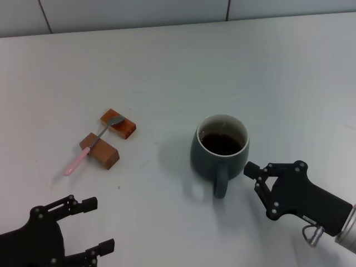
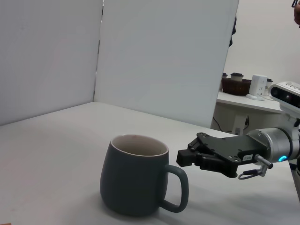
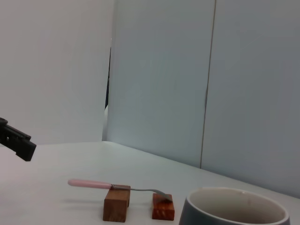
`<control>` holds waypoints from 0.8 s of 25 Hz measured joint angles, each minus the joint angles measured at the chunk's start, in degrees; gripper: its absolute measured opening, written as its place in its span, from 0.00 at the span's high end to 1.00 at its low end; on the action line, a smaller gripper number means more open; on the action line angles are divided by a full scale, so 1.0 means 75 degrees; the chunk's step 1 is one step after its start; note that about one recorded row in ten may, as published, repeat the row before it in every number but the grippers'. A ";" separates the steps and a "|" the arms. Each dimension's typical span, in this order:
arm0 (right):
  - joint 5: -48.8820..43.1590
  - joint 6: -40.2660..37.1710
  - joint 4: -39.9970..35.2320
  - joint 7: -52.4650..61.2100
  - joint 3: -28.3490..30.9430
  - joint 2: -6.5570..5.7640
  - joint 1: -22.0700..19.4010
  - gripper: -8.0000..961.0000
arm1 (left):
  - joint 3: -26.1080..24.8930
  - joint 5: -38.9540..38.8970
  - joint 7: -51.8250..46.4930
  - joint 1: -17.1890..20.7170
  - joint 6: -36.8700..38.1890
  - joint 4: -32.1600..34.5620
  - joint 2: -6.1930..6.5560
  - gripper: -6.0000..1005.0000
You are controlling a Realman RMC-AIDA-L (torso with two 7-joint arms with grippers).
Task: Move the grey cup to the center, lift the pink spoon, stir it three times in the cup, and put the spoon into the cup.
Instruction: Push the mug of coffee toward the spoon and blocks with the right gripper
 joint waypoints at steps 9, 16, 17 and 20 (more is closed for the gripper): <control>-0.0009 0.0176 -0.0021 0.0284 -0.0016 -0.0008 0.0194 0.99 | -0.0032 -0.0004 0.0000 -0.0005 -0.0011 0.0000 -0.0011 0.23; -0.0012 0.0266 -0.0059 0.0521 0.0018 -0.0002 0.0334 0.99 | -0.0052 -0.0036 0.0000 -0.0006 -0.0021 0.0000 -0.0010 0.24; -0.0012 0.0276 -0.0060 0.0559 0.0028 -0.0002 0.0352 0.99 | -0.0053 -0.0037 0.0000 -0.0006 -0.0021 0.0000 -0.0009 0.24; -0.0013 0.0424 -0.0065 0.0766 0.0023 -0.0003 0.0500 0.99 | -0.0053 -0.0037 0.0000 -0.0006 -0.0021 0.0000 -0.0009 0.24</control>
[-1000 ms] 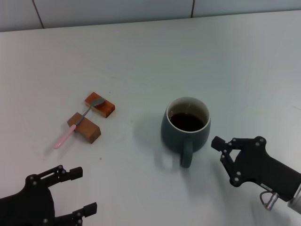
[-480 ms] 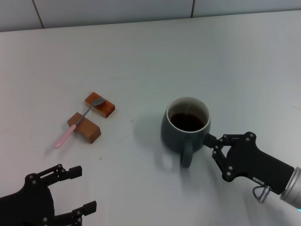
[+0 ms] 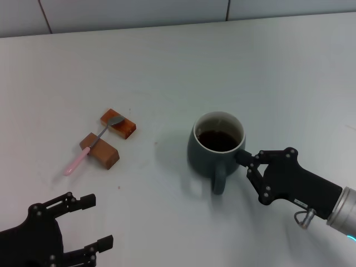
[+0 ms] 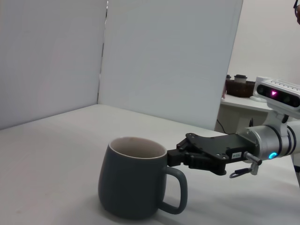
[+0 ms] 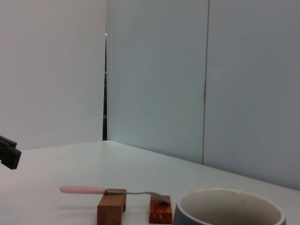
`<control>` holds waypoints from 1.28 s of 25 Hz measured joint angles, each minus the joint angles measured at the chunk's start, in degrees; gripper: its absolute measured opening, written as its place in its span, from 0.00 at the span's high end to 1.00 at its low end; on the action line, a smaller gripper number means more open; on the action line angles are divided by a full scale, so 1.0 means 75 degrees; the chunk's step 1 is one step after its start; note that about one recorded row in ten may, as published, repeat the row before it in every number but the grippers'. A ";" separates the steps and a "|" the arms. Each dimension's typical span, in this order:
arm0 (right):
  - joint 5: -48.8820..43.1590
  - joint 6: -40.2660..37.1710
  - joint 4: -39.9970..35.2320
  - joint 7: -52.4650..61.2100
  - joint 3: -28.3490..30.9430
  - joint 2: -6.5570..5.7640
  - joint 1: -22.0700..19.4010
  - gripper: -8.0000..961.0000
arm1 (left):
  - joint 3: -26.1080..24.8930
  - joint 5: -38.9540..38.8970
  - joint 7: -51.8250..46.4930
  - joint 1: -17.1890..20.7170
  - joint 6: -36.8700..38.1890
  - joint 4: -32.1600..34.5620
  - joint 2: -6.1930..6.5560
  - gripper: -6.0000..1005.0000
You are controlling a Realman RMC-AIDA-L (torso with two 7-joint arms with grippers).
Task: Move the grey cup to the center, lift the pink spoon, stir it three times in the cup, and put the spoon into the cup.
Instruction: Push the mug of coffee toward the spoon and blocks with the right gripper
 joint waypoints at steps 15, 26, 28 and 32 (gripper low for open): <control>0.0000 0.0431 0.0089 0.0577 -0.0039 0.0031 0.0673 0.99 | -0.0004 -0.0021 -0.0013 0.0000 -0.0007 -0.0045 0.0001 0.25; 0.0017 0.0973 0.0319 0.0755 0.0044 0.0059 0.1316 0.99 | -0.0002 0.0023 -0.0001 -0.0045 -0.0012 -0.0070 0.0001 0.25; 0.0040 0.1058 0.0331 0.0777 0.0052 0.0059 0.1421 0.99 | 0.0013 0.0025 -0.0001 -0.0046 -0.0012 -0.0070 0.0000 0.25; 0.0070 0.1058 0.0337 0.0778 0.0070 0.0060 0.1453 0.99 | 0.0023 0.0025 0.0001 -0.0044 -0.0012 -0.0069 0.0000 0.25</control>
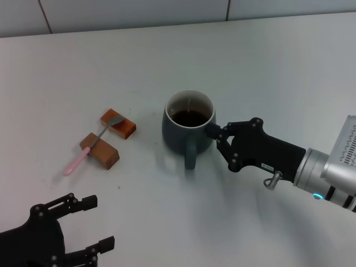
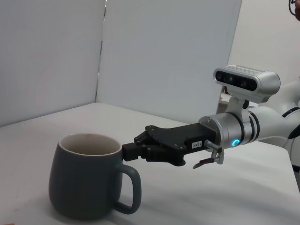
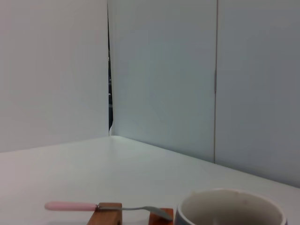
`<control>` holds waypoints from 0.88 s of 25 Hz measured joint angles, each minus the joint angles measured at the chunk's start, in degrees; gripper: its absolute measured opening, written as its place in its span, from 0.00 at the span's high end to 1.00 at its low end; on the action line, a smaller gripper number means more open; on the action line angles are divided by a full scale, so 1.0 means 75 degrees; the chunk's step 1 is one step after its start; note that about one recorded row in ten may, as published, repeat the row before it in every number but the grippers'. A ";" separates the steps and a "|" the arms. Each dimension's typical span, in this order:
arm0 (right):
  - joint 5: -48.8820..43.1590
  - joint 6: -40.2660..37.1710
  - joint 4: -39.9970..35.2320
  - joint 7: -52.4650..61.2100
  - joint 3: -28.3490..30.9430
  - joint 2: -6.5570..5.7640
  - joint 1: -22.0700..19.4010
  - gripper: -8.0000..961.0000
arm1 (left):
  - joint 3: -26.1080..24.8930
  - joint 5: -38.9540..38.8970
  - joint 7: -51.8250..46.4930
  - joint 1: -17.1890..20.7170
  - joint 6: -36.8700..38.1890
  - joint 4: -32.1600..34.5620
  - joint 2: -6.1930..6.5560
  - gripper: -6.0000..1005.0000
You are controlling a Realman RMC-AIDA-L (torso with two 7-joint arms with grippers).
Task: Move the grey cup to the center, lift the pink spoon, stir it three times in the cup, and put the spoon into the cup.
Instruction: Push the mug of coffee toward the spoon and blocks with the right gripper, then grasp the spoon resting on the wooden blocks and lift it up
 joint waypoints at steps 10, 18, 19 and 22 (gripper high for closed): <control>0.0032 -0.1287 -0.0059 -0.0663 0.1823 -0.0018 -0.1256 0.99 | -0.0165 -0.0257 0.0276 -0.0095 -0.0088 -0.0315 -0.0018 0.26; 0.0034 -0.2294 0.1095 -0.3247 0.3284 -0.0011 -0.2151 0.99 | -0.0978 -0.1615 0.0238 -0.0564 -0.0253 -0.2118 -0.0008 0.26; 0.0033 -0.2295 0.1226 -0.3436 0.3284 -0.0009 -0.2154 0.99 | -0.1500 -0.2075 0.0065 -0.0858 -0.0207 -0.3130 0.0015 0.26; 0.0034 -0.2263 0.1351 -0.3590 0.3287 -0.0008 -0.2156 0.99 | -0.2353 -0.2415 -0.0169 -0.1294 -0.0131 -0.4591 0.0058 0.26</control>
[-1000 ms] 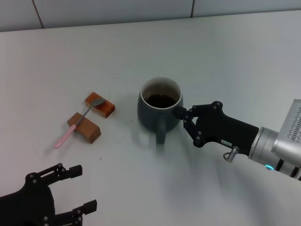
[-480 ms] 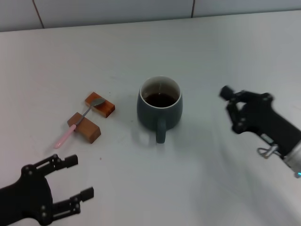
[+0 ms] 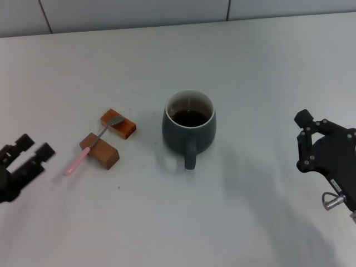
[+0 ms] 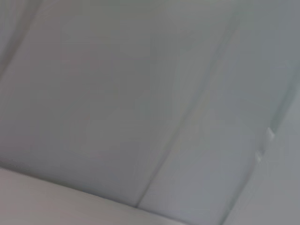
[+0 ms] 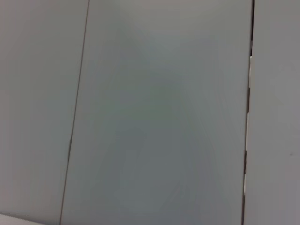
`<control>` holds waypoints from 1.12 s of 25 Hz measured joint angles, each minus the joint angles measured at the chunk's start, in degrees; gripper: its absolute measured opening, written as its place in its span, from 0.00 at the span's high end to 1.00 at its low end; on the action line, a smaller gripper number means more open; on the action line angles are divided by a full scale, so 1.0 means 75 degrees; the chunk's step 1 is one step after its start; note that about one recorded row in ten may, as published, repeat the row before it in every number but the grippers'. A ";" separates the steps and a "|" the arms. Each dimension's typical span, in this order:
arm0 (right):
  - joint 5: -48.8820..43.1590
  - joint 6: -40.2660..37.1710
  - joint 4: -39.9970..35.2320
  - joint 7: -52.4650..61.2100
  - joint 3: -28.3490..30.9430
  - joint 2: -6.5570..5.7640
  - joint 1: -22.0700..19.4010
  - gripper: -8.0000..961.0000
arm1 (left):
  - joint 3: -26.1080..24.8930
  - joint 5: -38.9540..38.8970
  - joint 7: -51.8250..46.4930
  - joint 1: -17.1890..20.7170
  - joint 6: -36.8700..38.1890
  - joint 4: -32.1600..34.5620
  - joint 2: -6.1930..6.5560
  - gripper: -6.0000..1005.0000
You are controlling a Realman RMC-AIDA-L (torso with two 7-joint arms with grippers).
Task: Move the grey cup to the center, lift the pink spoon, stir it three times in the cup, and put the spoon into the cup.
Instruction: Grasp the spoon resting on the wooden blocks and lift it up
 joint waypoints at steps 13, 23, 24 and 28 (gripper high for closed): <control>-0.0033 0.0250 0.0024 -0.0045 0.0012 -0.0005 0.0069 0.99 | -0.0704 -0.0059 -0.1506 -0.0226 -0.0178 -0.1287 -0.0004 0.27; -0.0060 0.0271 -0.0107 -0.0053 -0.0046 -0.0018 0.0098 0.99 | -0.0744 -0.0060 -0.1920 -0.0466 -0.0523 -0.1972 -0.0041 0.28; -0.0061 0.0271 -0.0135 -0.0054 -0.0057 -0.0018 0.0097 0.99 | -0.0749 -0.0060 -0.1917 -0.0498 -0.0575 -0.2006 -0.0046 0.28; -0.0065 0.0290 -0.0152 -0.0056 -0.0064 -0.0026 0.0104 0.99 | -0.0759 -0.0060 -0.1917 -0.0559 -0.0765 -0.2054 -0.0046 0.28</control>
